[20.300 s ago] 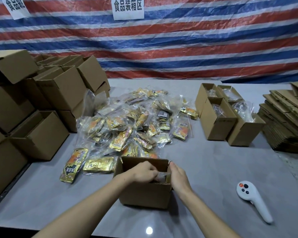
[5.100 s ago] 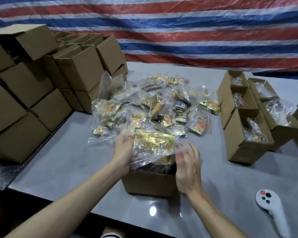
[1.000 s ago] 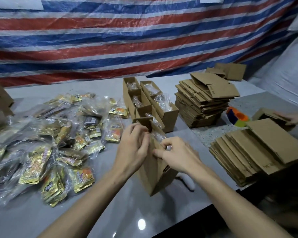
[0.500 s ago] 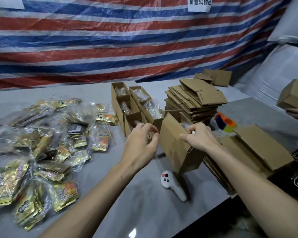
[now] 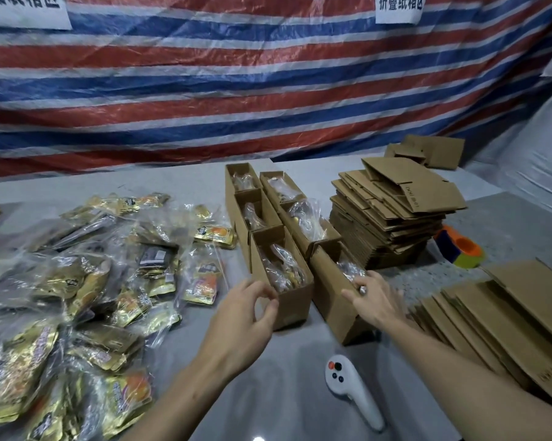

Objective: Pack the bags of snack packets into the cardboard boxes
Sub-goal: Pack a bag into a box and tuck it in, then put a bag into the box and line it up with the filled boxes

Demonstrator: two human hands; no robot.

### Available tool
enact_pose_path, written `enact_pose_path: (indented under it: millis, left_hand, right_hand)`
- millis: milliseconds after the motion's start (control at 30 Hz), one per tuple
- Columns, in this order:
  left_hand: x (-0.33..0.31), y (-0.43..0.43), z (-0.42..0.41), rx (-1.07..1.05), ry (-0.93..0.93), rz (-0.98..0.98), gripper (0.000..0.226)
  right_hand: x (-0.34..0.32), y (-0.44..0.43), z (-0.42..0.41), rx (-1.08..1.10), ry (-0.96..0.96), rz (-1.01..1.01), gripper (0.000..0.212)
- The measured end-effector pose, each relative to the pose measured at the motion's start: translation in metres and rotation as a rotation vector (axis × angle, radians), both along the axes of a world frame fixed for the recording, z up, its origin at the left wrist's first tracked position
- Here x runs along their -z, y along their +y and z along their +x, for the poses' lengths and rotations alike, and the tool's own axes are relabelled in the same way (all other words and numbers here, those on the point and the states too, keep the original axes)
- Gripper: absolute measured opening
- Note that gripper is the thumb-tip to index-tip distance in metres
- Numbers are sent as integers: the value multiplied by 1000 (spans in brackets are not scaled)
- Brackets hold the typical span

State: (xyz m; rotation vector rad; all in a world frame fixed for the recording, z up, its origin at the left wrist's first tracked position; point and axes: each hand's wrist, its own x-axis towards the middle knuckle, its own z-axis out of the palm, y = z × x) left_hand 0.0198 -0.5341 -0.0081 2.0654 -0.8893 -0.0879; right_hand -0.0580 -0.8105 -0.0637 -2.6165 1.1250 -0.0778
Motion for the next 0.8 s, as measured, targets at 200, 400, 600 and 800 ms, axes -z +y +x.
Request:
enact_pose_path:
  millis: [200,400,600,800]
  left_hand:
    - [12,15,14,-23,43,78,9]
    - [11,22,20,-48,64,83,9]
    - [-1,32,30,-78,41,57,7]
    - [-7,69,31,-182,4,-12,7]
  right_hand:
    - [5,-5,31,-39,-45,25,32]
    - [1,7,57,-34,-69,55,29]
    - [-19,38,80,0,-153,-29,29]
    - [-51,116,82,-337,-462,-33,10]
